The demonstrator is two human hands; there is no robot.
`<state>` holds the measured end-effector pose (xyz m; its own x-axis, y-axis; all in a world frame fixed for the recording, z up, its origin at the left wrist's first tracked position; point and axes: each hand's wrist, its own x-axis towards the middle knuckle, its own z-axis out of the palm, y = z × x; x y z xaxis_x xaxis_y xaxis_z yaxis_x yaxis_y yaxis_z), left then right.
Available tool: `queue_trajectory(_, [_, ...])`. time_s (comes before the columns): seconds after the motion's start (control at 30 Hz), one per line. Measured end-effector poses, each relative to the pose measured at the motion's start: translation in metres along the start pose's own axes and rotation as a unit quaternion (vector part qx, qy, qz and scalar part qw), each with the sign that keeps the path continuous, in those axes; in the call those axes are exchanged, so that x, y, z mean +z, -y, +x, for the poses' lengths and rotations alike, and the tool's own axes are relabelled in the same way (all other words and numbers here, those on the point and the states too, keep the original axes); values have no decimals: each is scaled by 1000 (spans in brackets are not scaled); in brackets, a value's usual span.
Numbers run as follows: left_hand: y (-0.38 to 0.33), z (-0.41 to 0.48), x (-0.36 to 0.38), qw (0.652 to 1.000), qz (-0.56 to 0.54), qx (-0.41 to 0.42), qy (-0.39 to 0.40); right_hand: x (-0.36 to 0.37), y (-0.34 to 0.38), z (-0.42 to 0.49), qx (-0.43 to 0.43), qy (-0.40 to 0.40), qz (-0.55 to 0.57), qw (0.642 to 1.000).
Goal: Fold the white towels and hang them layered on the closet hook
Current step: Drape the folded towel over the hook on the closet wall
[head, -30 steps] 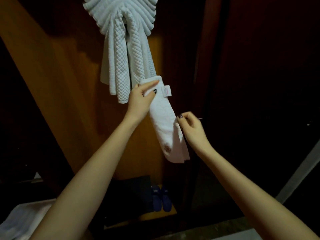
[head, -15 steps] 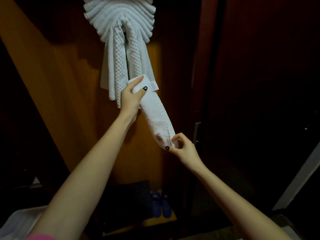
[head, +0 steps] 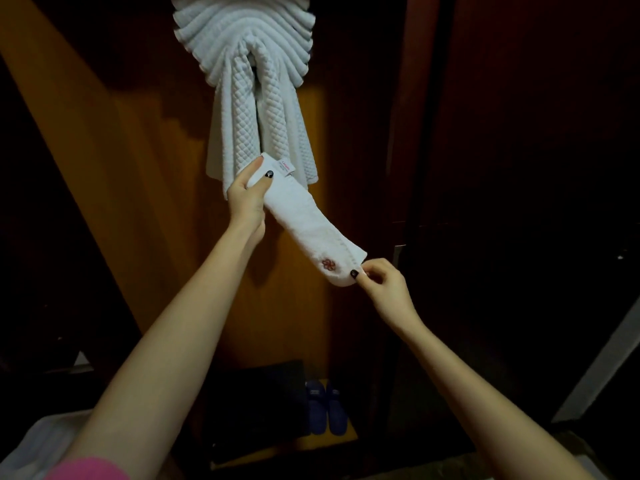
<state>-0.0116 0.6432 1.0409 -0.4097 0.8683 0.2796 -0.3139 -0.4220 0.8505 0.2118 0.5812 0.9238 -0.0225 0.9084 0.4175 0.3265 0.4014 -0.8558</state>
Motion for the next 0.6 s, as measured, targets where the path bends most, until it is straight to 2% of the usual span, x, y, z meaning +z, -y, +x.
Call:
queue_trajectory(0.13, [2, 3, -6, 998, -51, -19, 12, -11, 6, 17, 36, 112, -12, 993])
queue_trajectory(0.3, [-3, 2, -4, 996, -53, -34, 58, -6, 13, 21, 61, 174, 60, 981])
queue_trajectory(0.43, [-10, 5, -11, 997, -36, -29, 69, 1, 13, 15, 28, 86, 88, 992])
queue_trajectory(0.6, [-6, 7, -27, 998, -60, -5, 21, -5, 26, 10, -30, -16, 111, 993])
